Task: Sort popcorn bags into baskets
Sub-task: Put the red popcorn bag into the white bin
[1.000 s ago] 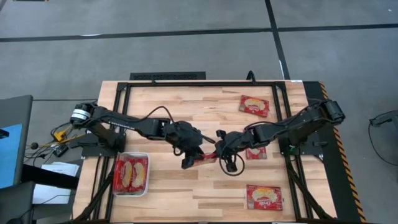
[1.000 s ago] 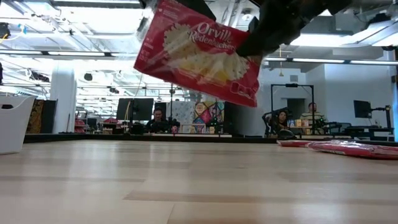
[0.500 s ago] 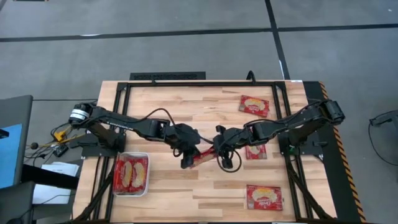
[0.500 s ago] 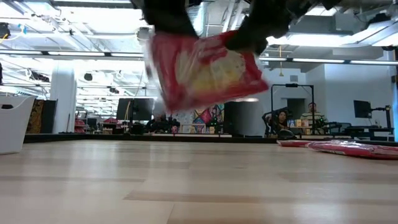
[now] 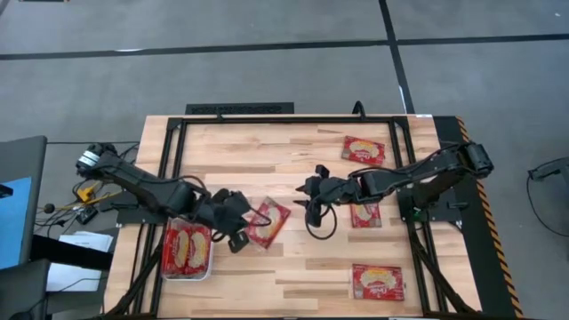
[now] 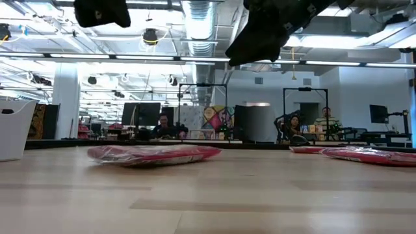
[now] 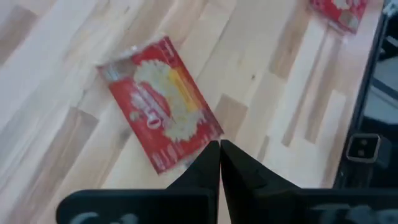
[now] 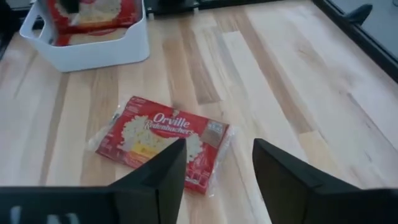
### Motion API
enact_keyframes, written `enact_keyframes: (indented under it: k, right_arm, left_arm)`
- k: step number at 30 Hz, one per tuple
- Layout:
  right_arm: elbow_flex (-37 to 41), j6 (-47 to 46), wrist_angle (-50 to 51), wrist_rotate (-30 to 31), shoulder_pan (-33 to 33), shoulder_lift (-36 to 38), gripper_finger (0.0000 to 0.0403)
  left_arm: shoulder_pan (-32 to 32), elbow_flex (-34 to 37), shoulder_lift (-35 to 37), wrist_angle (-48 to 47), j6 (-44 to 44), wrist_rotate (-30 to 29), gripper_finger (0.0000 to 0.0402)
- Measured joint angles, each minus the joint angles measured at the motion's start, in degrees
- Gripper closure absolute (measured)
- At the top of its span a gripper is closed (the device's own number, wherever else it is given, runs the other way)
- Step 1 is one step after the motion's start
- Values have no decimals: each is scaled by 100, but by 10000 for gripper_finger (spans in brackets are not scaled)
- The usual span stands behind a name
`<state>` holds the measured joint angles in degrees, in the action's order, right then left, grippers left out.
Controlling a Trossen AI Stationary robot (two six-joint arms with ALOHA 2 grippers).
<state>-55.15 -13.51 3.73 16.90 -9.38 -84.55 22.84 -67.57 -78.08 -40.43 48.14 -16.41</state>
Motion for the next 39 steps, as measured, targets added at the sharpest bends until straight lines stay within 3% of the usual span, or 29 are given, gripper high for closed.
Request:
enact_keyframes:
  k: [3, 6, 12, 19, 23, 30, 34, 39]
  right_arm:
    - [2, 98, 85, -124, 19, -7, 190]
    - [11, -253, 239, -442, 16, -238, 190]
    - [133, -1226, -131, -585, 179, -1252, 198]
    - [133, -1993, -646, -1985, 919, -2129, 191]
    - [123, -2179, -1349, -2910, 1187, -2458, 179]
    - [134, -2558, -2579, -3724, 1330, -2933, 176]
    - [120, -2449, -2772, -3738, 1271, -3003, 217]
    - [135, -1766, -2485, -3525, 1146, -2881, 361]
  left_arm:
    - [63, -3, -52, 27, 59, -614, 401]
    - [37, 43, -385, 142, -147, -853, 391]
    - [-228, 427, -1421, 680, -175, -286, 310]
    - [-408, 437, -2560, 681, -385, 268, 235]
    - [-440, 400, -2870, 692, -394, 225, 227]
    - [-410, 426, -2845, 739, -528, -93, 243]
    - [-414, 426, -2835, 785, -634, -70, 252]
    - [-368, 437, -2757, 730, -528, -220, 254]
